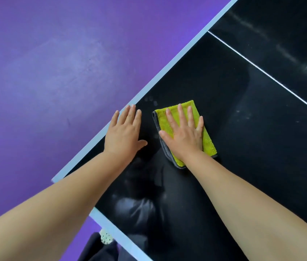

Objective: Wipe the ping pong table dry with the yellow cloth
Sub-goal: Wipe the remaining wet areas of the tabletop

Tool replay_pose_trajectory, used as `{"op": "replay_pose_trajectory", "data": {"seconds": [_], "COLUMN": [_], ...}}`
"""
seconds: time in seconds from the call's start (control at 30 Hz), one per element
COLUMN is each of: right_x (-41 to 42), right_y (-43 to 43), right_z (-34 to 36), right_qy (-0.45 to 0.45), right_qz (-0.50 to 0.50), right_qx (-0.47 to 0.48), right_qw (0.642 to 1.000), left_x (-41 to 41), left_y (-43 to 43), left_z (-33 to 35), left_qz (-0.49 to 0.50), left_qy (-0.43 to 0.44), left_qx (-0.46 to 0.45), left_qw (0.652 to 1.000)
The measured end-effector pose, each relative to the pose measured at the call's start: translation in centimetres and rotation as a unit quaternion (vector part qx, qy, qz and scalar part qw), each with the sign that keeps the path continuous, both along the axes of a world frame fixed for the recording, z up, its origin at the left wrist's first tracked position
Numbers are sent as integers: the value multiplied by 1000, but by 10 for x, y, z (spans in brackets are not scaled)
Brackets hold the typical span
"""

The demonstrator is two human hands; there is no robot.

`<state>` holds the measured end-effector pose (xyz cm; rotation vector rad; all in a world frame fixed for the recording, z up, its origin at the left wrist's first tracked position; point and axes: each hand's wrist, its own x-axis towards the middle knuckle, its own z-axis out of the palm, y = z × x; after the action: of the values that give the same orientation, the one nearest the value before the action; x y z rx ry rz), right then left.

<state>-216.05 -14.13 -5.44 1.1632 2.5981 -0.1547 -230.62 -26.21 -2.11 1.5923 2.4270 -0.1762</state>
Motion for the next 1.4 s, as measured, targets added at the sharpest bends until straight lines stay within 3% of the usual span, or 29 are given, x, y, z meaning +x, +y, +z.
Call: {"op": "replay_pose_trajectory", "data": {"seconds": [0.2, 0.37, 0.67, 0.93, 1.27, 1.4], "right_x": [2, -1, 31, 44, 42, 40], "right_y": [-112, -192, -259, -148, 82, 170], "right_z": [-1, 1, 2, 7, 0, 0], "right_qy": [-11, -11, 17, 35, 58, 69], "right_qz": [54, 97, 175, 144, 74, 35], "right_qx": [-24, -40, -72, -48, -3, 9], "right_qw": [998, 994, 982, 988, 996, 997], "left_x": [-6, 5, 41, 72, 104, 114], "left_y": [-134, -212, -241, -160, 52, 126], "left_z": [3, 1, 14, 28, 20, 14], "left_qz": [79, 84, 68, 34, 3, -19], "left_qy": [5, 14, 8, -14, -52, -65], "left_qx": [10, 8, -17, -26, -25, -65], "left_qw": [997, 996, 998, 999, 998, 996]}}
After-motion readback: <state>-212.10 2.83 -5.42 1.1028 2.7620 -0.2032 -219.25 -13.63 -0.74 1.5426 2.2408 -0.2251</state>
